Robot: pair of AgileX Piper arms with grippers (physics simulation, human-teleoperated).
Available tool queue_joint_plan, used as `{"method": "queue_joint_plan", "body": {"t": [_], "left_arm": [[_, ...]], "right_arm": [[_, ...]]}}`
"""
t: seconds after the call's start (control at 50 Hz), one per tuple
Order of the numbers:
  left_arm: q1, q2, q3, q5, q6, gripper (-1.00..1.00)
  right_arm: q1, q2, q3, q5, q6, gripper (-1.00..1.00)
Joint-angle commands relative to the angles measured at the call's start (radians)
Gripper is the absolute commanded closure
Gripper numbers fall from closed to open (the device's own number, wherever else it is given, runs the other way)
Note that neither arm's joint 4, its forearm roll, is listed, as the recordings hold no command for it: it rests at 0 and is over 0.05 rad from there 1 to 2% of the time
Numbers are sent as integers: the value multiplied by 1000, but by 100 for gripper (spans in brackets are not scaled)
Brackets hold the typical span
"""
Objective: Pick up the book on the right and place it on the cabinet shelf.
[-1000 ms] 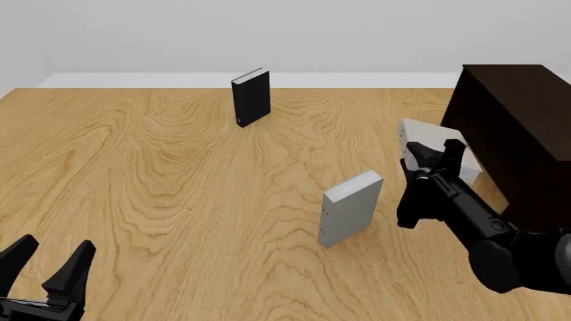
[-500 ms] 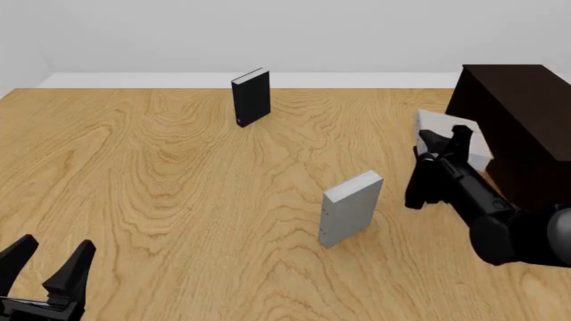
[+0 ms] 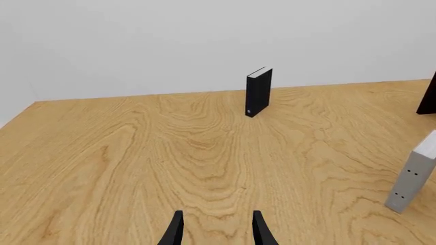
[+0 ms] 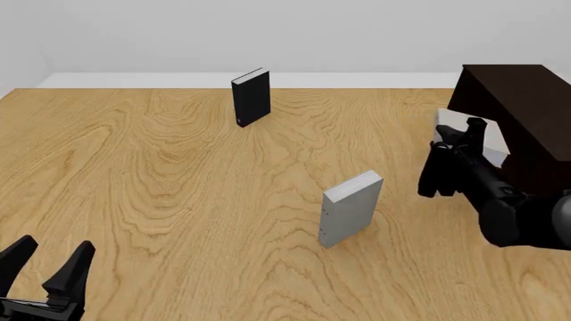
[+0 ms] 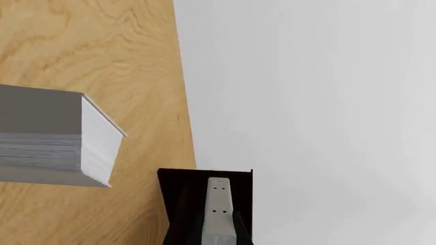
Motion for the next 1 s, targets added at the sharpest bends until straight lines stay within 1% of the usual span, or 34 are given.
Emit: {"method": "queue_joint_plan", "body": {"t": [0.02, 0.06, 0.14, 0.18, 0.3, 0.46, 0.56, 0.58, 0.62, 0.68, 0.8, 0.84, 0.86, 0.88, 0.92, 0.96, 0.98, 1.0], "left_arm": [[0, 0, 0, 1, 3, -100], [1, 0, 0, 0, 3, -100], [1, 2, 0, -2, 2, -100], [0, 4, 0, -3, 2, -100], [1, 10, 0, -8, 1, -100], [1, 18, 0, -13, 1, -100], [0, 28, 0, -20, 1, -100], [0, 29, 0, -21, 2, -100], [1, 28, 0, -20, 1, -100], [1, 29, 0, -19, 2, -100], [1, 31, 0, -21, 3, -100], [2, 29, 0, -19, 4, -100], [3, 30, 0, -19, 4, -100], [3, 29, 0, -19, 4, -100], [2, 27, 0, -17, 5, -100], [3, 25, 0, -14, 4, -100], [2, 23, 0, -11, 5, -100], [3, 22, 0, -10, 5, -100]], "right_arm": [[-35, 3, -19, 1, 13, 100], [-40, 3, -19, 3, 17, 100], [-54, 8, -19, -3, 4, 100], [-54, -1, -26, 11, 19, 100], [-66, -1, -30, 24, 21, 100], [-82, 13, -31, 14, 15, 100], [-89, 20, -36, 18, 23, 100], [-95, 27, -35, 2, 10, 100], [-100, 27, -43, 13, 22, 100], [-106, 34, -47, 16, 21, 100], [-118, 58, -46, 0, 8, 100], [-122, 56, -50, 9, 20, 100], [-125, 64, -45, 0, 9, 100], [-129, 62, -48, 6, 17, 100], [-133, 70, -44, -5, 5, 100], [-136, 67, -52, 8, 20, 100], [-141, 75, -48, -2, 5, 100], [-140, 73, -50, 1, 9, 100]]}}
